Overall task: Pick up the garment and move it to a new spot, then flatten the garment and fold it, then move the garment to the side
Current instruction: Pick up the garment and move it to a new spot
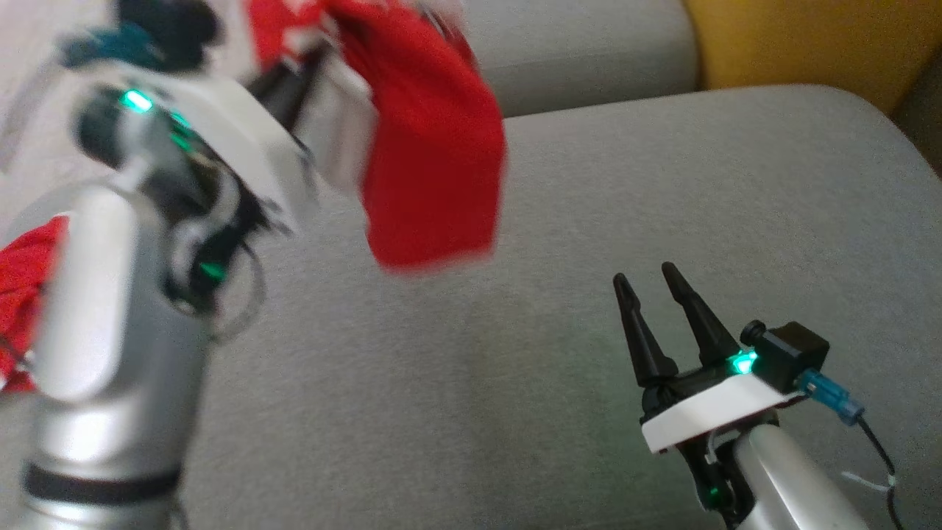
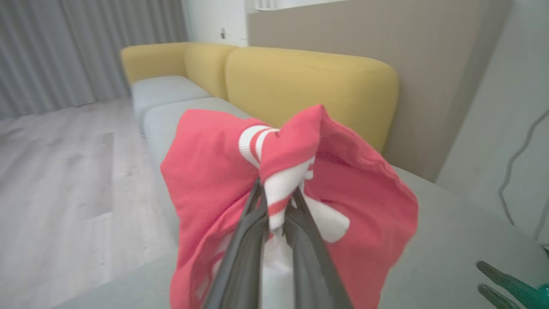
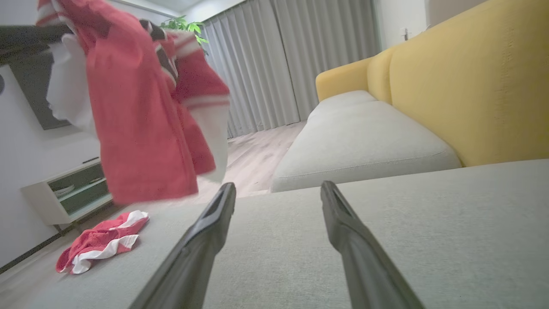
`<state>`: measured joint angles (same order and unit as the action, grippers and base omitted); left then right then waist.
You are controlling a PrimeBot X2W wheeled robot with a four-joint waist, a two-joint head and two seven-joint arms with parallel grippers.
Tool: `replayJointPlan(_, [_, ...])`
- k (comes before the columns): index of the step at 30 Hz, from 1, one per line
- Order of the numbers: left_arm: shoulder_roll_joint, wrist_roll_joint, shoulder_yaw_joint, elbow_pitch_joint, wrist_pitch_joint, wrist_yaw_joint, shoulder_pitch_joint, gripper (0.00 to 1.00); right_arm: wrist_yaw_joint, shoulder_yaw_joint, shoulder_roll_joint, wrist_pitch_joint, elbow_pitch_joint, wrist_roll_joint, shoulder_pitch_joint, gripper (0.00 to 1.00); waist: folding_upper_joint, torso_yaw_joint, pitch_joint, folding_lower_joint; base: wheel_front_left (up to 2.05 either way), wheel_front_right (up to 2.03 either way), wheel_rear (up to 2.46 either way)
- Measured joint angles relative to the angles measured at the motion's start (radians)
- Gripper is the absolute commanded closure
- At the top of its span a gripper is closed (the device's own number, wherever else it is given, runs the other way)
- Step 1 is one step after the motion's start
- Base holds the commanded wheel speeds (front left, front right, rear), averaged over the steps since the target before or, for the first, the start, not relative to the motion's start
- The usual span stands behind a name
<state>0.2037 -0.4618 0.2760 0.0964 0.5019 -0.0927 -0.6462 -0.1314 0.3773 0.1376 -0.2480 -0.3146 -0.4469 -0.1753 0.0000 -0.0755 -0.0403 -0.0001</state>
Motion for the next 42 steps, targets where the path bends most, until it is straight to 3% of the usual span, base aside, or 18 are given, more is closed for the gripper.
replayJointPlan(6, [-0.069, 0.024, 0.069, 0.053, -0.116, 0.026, 0.144, 1.00, 0.000, 0.002, 0.003, 0.000, 0.031, 0.000, -0.022, 0.00, 0.0000, -0.089, 0.022, 0.0000, 0.00, 0.00, 0.00])
replayJointPlan(11, [-0.099, 0.054, 0.085, 0.211, -0.261, 0.037, 0.197, 1.00, 0.000, 0.001, 0.007, 0.000, 0.050, 0.000, -0.041, 0.00, 0.0000, -0.142, 0.040, 0.0000, 0.00, 0.00, 0.00])
replayJointPlan(18, [-0.147, 0.097, 0.141, 0.553, -0.483, 0.040, 0.202, 1.00, 0.000, -0.003, 0.030, 0.000, 0.075, -0.001, -0.063, 0.00, 0.0000, -0.203, 0.075, 0.0000, 0.00, 0.00, 0.00])
replayJointPlan(19, [-0.151, 0.097, 0.150, 0.596, -0.504, 0.040, 0.200, 0.87, 0.000, -0.004, 0.032, 0.000, 0.077, -0.001, -0.068, 0.00, 0.0000, -0.207, 0.080, 0.0000, 0.00, 0.00, 0.00])
replayJointPlan(20, [-0.155, 0.096, 0.166, 0.636, -0.519, 0.035, 0.194, 0.47, 0.000, -0.005, 0.032, 0.000, 0.077, -0.001, -0.072, 0.00, 0.0000, -0.211, 0.084, 0.0000, 0.00, 0.00, 0.00])
replayJointPlan(21, [-0.158, 0.089, 0.171, 0.668, -0.532, 0.030, 0.187, 0.00, 0.000, -0.005, 0.033, 0.000, 0.077, -0.001, -0.074, 0.00, 0.0000, -0.212, 0.088, 0.0000, 0.00, 0.00, 0.00])
replayJointPlan(27, [-0.166, 0.061, 0.208, 0.757, -0.561, 0.004, 0.078, 0.00, 0.000, -0.034, 0.046, 0.000, 0.076, -0.001, -0.079, 0.00, 0.0000, -0.185, 0.082, 0.0001, 0.00, 0.00, 0.00])
replayJointPlan(33, [-0.136, 0.035, 0.192, 0.683, -0.564, 0.005, 0.043, 0.00, 0.000, -0.056, 0.050, 0.000, 0.086, 0.008, -0.077, 0.00, 0.0000, -0.139, 0.056, 0.0000, 0.00, 0.00, 0.00])
replayJointPlan(38, [-0.047, 0.025, 0.130, 0.516, -0.602, 0.059, 0.063, 0.00, 0.000, -0.073, 0.058, -0.003, 0.094, 0.018, -0.059, 0.00, 0.0000, -0.091, 0.037, 0.0001, 0.00, 0.00, 0.00])
replayJointPlan(42, [-0.008, 0.001, 0.076, 0.373, -0.647, 0.119, 0.183, 0.00, 0.000, -0.096, 0.060, -0.003, 0.097, 0.026, -0.016, 0.00, 0.0000, -0.054, 0.028, 0.0000, 0.00, 0.00, 0.00])
